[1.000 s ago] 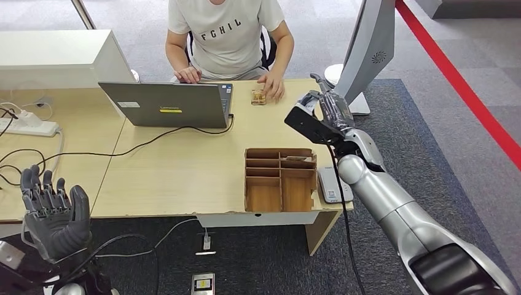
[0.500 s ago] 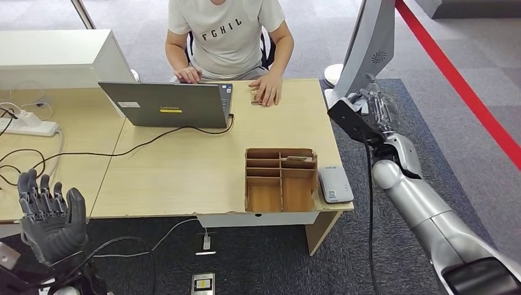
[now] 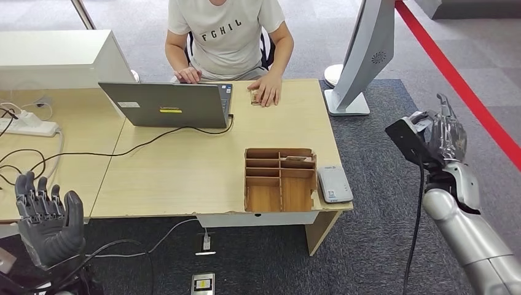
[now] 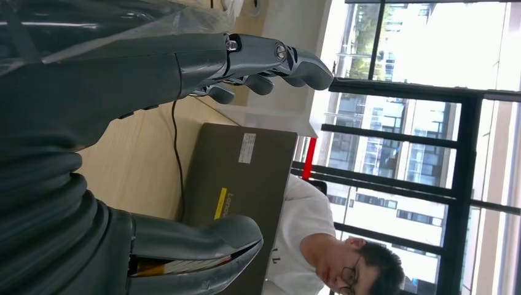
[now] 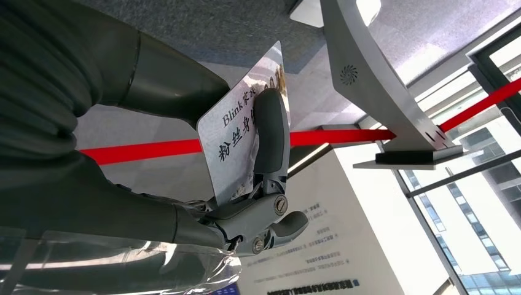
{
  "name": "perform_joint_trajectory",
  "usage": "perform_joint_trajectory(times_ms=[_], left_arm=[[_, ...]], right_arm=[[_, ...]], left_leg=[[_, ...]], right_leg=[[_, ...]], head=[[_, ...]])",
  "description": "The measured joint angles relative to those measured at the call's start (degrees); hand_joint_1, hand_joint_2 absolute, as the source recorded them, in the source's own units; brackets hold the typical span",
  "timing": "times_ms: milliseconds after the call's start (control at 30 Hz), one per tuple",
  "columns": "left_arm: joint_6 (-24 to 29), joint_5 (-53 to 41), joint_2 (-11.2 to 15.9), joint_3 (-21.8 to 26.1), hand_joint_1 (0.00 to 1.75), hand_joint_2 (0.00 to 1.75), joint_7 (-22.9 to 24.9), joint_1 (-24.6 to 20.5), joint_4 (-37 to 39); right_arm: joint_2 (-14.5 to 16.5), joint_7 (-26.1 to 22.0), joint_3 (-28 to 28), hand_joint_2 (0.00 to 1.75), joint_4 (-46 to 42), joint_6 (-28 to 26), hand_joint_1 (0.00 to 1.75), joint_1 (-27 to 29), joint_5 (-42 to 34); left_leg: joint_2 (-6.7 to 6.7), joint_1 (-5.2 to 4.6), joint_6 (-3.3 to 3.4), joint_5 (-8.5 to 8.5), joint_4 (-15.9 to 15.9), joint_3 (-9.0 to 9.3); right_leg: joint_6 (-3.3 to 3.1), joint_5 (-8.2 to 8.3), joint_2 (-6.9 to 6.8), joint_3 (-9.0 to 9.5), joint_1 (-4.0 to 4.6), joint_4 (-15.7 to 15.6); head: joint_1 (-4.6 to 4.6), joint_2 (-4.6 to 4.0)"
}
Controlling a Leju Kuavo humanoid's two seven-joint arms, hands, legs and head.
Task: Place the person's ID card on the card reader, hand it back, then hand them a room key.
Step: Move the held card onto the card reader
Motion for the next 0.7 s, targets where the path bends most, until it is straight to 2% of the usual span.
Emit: perform_joint_trajectory(times_ms=[133,267,700], left_arm=[[0.11,0.01,0.14,-0.03,0.0,1.75,0.02,0.01,-0.04],[0.13,-0.16,0.14,-0.04,0.0,1.75,0.2,0.15,-0.39],[0.13,-1.32,0.11,0.04,0.0,1.75,0.79,0.44,-0.63]], right_arm=[[-0.03,-0.53,-0.86,1.75,-1.85,0.42,1.75,4.15,1.46],[1.03,-2.24,-0.58,1.75,-1.63,0.55,1.75,5.93,1.59],[5.99,-7.84,1.98,1.75,4.56,1.32,1.75,3.81,-0.17]], left_leg=[[0.0,0.0,0.0,0.0,-0.02,-0.01],[0.01,0.0,0.0,0.0,-0.02,-0.02],[0.01,0.0,-0.01,0.01,-0.03,-0.03]], right_leg=[[0.0,0.0,0.0,0.01,0.0,0.01],[0.0,0.0,0.0,0.01,0.0,0.02],[0.0,-0.01,0.0,0.01,0.0,0.05]], head=[[-0.01,0.0],[0.0,0.0],[0.0,0.0]])
